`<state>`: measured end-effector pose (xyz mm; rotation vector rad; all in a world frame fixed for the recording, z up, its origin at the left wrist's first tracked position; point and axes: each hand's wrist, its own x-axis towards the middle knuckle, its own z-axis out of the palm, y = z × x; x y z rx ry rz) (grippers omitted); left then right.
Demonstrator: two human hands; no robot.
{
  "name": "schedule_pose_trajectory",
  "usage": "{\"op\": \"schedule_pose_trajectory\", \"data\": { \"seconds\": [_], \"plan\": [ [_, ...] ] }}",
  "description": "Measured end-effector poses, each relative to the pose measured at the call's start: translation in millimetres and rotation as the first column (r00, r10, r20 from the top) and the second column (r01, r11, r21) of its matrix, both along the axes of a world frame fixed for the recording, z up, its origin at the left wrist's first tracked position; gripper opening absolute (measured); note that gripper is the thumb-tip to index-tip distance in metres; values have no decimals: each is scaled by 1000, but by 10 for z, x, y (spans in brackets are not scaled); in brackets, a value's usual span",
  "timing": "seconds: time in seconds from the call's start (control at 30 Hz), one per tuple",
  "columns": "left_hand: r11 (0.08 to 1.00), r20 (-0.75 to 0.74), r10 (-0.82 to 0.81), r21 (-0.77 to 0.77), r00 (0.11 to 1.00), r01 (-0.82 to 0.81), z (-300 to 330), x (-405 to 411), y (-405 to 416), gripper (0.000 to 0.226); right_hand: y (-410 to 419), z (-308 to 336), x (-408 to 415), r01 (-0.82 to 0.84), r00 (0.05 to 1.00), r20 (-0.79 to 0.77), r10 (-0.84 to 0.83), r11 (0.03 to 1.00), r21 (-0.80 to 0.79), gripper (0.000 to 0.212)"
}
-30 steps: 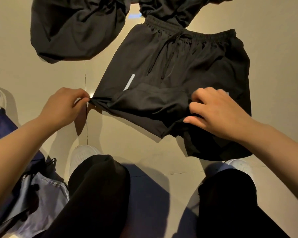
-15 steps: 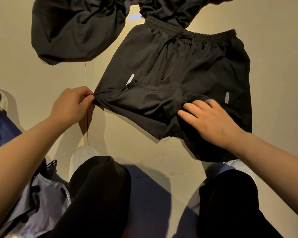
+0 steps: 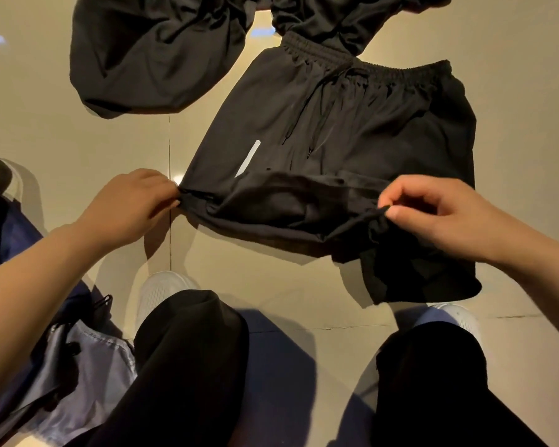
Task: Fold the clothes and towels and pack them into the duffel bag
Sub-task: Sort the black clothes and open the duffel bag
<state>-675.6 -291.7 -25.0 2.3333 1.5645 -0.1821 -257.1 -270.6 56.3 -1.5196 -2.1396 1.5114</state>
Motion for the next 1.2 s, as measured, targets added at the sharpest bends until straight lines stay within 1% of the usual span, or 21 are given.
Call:
{"op": "schedule_pose_trajectory", "data": {
  "seconds": [0.07,0.1,0.17,0.27,0.33,0.43,0.5,0.53,0.57,0.63,0.7,0.77,0.83,0.9,0.97,1.0,1.03,1.1,1.13,1.17,1.2],
  "plan": [
    [999,-58,-51,-13,997,50,52,-11,-17,33,-56,-8,-63,-153,976,173,135,984,97,6],
    [999,-77,-52,4,996,52,58,1,-25,27,-83,-39,-117,-205,958,230,169,968,145,10],
    [998,-115,-49,34,992,53,46,19,-55,23,-118,-128,-222,-224,946,284,156,948,226,23],
    [999,-169,-21,33,985,27,67,21,-112,38,-142,-242,-283,-138,965,256,62,947,290,26],
    [1000,-191,-29,-6,981,28,64,19,-123,43,-133,-271,-256,-48,975,222,-15,959,280,26],
    [998,-186,-55,-24,981,52,38,47,-120,36,-104,-222,-177,-18,981,193,-23,978,209,35],
    [1000,-122,-18,-8,992,17,8,71,-96,28,-85,-195,-105,-64,977,212,27,983,171,36],
    [1000,-86,8,10,996,-7,2,88,-83,23,-73,-197,-67,-42,979,204,7,985,168,33],
    [999,-51,32,26,998,-31,-7,105,-73,20,-62,-198,-37,23,982,179,-54,985,172,26],
    [995,13,95,7,995,-95,-5,154,-44,28,-30,-210,-3,213,970,91,-227,967,137,21],
    [981,92,195,-14,976,-194,-5,205,1,31,3,-255,16,335,937,73,-342,937,95,31],
    [959,148,283,-36,947,-281,-6,223,46,27,25,-310,18,370,920,105,-378,925,90,37],
    [956,79,294,-13,952,-294,16,224,79,28,24,-337,-15,336,927,122,-356,929,158,33],
    [961,-4,268,79,963,-267,56,250,102,30,-7,-319,-80,300,942,83,-325,927,223,24],
    [942,32,294,156,955,-295,125,350,124,32,-107,-333,-98,372,922,37,-385,911,180,52],
    [932,90,311,168,946,-322,146,420,146,33,-180,-373,-75,404,909,52,-414,904,142,65],
    [934,151,308,139,939,-328,150,494,182,35,-271,-426,-36,382,913,105,-393,917,111,76],
    [973,232,231,-39,945,-228,104,649,235,49,-470,-581,88,154,932,324,-163,987,54,100],
    [980,235,172,-142,957,-141,53,733,238,59,-546,-678,172,15,899,437,-21,1000,18,111],
    [976,213,110,-208,971,-65,-24,815,216,70,-585,-765,261,-82,847,526,72,997,-4,117],
    [973,171,58,-230,984,-17,-112,889,191,80,-573,-834,358,-121,806,583,100,993,-3,118]
  ]
}}
